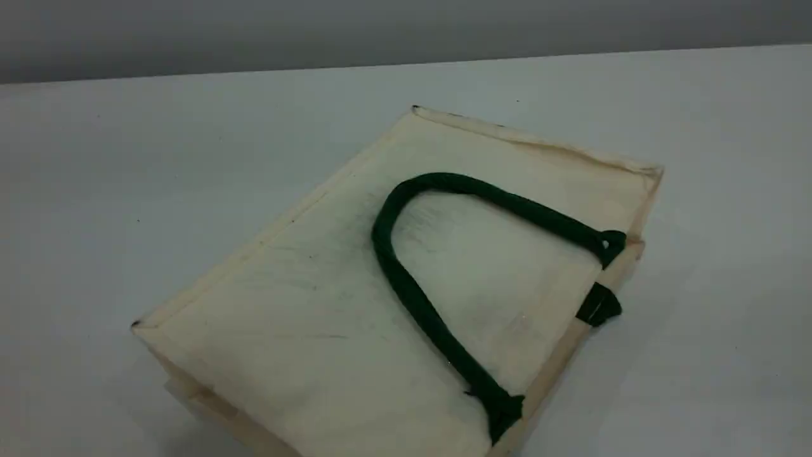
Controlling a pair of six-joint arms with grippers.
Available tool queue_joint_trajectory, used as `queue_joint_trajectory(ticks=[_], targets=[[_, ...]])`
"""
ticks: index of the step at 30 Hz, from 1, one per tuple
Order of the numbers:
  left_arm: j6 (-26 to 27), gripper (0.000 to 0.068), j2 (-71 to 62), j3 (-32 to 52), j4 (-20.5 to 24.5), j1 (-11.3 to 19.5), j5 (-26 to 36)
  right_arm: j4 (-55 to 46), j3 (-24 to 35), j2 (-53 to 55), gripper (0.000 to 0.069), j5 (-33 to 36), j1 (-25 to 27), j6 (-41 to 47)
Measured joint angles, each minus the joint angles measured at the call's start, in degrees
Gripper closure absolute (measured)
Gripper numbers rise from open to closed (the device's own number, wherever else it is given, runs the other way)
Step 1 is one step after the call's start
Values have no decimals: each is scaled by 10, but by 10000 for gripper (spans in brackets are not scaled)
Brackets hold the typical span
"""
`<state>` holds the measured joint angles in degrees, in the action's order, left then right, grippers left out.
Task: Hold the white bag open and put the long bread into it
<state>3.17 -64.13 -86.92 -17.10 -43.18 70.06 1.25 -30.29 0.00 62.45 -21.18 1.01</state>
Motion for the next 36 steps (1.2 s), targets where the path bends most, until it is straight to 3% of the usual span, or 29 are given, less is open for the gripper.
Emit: queue_joint_trajectory(ticks=[8,18,27,36], targets=[[-11,230,140,131,42,0,-1,-2,10,0,244,-20,0,-1],[-10,230,330,313,39,0,-1,-1,12,0,244,-17,0,-1],[-5,230,507,495,69,0,-33,-4,12,0,244,-16,0,-1],[-12,230,630,567,124,0,-63,-1,13,0,244,-15,0,-1]])
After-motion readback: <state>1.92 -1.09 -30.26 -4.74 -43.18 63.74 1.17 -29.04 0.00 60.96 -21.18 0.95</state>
